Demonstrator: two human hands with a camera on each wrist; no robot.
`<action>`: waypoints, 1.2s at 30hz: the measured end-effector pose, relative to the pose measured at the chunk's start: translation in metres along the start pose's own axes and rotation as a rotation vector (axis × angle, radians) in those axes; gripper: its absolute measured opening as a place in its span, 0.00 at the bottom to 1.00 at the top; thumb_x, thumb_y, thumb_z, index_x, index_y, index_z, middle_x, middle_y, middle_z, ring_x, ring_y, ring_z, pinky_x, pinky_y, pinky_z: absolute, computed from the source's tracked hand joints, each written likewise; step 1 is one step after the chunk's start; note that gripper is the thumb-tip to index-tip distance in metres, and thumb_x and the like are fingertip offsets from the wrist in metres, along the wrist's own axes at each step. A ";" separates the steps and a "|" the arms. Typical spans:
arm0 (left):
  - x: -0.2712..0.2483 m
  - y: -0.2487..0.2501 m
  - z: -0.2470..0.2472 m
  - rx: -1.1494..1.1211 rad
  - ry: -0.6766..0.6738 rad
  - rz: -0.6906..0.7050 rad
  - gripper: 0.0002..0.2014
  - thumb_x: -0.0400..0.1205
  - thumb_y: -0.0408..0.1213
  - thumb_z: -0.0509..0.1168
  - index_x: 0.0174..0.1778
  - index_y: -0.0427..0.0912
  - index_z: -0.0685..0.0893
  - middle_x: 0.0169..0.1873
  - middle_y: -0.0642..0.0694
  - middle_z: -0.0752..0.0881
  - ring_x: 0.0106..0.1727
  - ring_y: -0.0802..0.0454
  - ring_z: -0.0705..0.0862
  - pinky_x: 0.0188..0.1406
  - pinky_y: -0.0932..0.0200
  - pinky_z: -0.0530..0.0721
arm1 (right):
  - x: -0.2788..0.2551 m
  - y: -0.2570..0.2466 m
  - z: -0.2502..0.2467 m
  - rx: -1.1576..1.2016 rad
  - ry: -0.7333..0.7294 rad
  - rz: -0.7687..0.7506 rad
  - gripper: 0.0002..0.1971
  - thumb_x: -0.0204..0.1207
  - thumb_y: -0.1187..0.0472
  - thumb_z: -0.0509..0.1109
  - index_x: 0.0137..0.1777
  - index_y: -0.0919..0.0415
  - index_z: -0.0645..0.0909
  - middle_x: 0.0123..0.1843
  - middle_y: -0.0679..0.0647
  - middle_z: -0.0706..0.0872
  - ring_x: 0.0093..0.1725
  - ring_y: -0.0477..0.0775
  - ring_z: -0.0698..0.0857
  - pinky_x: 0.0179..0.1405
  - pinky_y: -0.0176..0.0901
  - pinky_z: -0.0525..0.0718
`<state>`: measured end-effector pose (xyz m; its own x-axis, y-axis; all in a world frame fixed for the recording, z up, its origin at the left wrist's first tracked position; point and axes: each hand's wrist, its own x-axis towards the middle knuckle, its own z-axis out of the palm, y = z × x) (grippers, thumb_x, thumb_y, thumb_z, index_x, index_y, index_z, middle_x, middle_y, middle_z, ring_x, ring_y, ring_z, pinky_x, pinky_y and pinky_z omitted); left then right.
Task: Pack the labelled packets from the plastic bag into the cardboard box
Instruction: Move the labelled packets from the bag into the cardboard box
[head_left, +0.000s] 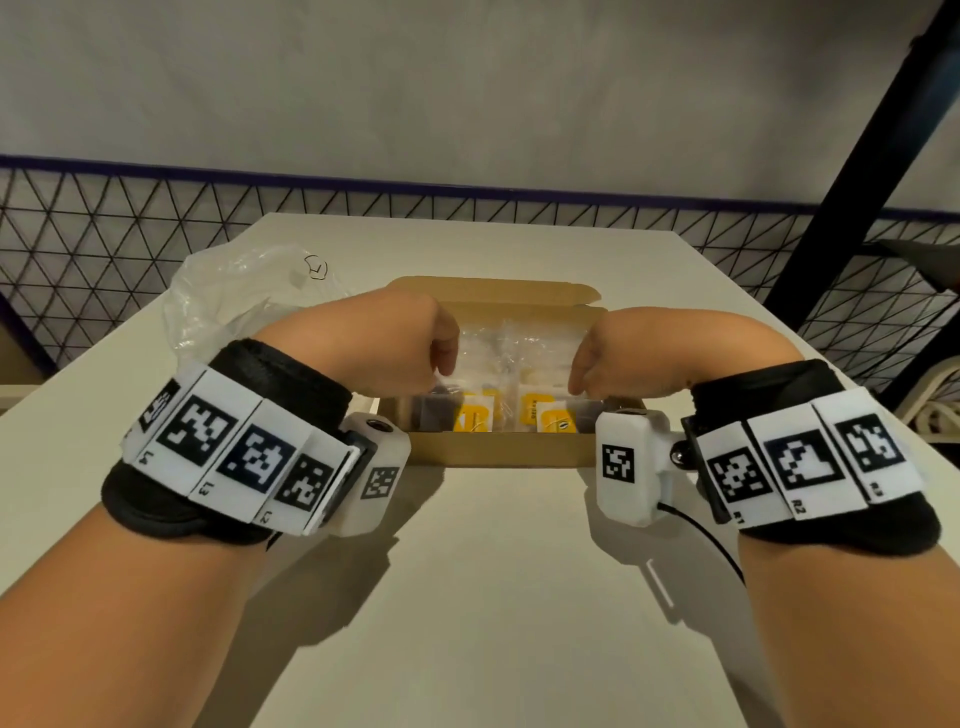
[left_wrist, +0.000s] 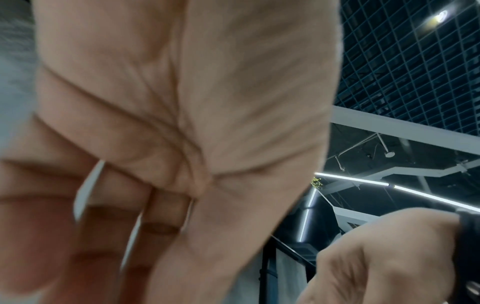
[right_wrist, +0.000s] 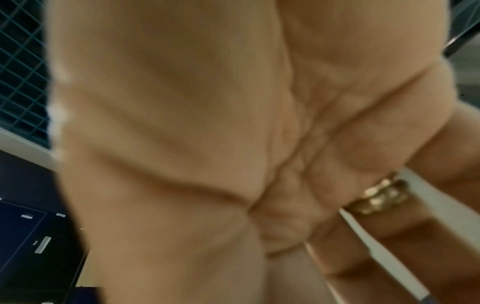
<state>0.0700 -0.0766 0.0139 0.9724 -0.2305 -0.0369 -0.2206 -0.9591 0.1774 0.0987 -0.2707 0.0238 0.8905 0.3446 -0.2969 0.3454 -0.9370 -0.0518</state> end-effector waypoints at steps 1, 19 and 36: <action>0.000 0.003 0.001 -0.014 -0.058 0.008 0.10 0.80 0.30 0.63 0.47 0.51 0.83 0.43 0.57 0.81 0.45 0.58 0.79 0.41 0.67 0.73 | -0.001 -0.004 0.001 0.000 -0.023 -0.015 0.16 0.77 0.64 0.62 0.62 0.67 0.82 0.62 0.64 0.84 0.62 0.63 0.83 0.63 0.52 0.79; 0.005 0.017 0.015 0.304 -0.391 -0.028 0.22 0.84 0.30 0.50 0.73 0.45 0.74 0.64 0.46 0.80 0.60 0.49 0.79 0.52 0.63 0.73 | 0.001 -0.015 0.006 -0.102 -0.244 -0.030 0.20 0.81 0.63 0.55 0.70 0.67 0.75 0.65 0.65 0.80 0.45 0.51 0.69 0.29 0.35 0.63; -0.002 0.016 0.003 0.070 -0.323 -0.091 0.18 0.83 0.32 0.55 0.66 0.49 0.80 0.52 0.55 0.82 0.52 0.54 0.78 0.51 0.63 0.74 | -0.004 -0.014 0.003 -0.062 -0.226 -0.047 0.18 0.78 0.62 0.59 0.64 0.62 0.81 0.65 0.60 0.83 0.62 0.61 0.82 0.59 0.50 0.81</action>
<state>0.0648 -0.0918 0.0142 0.9165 -0.1730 -0.3607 -0.1497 -0.9845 0.0918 0.0894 -0.2589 0.0228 0.7864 0.3598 -0.5021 0.4085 -0.9126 -0.0141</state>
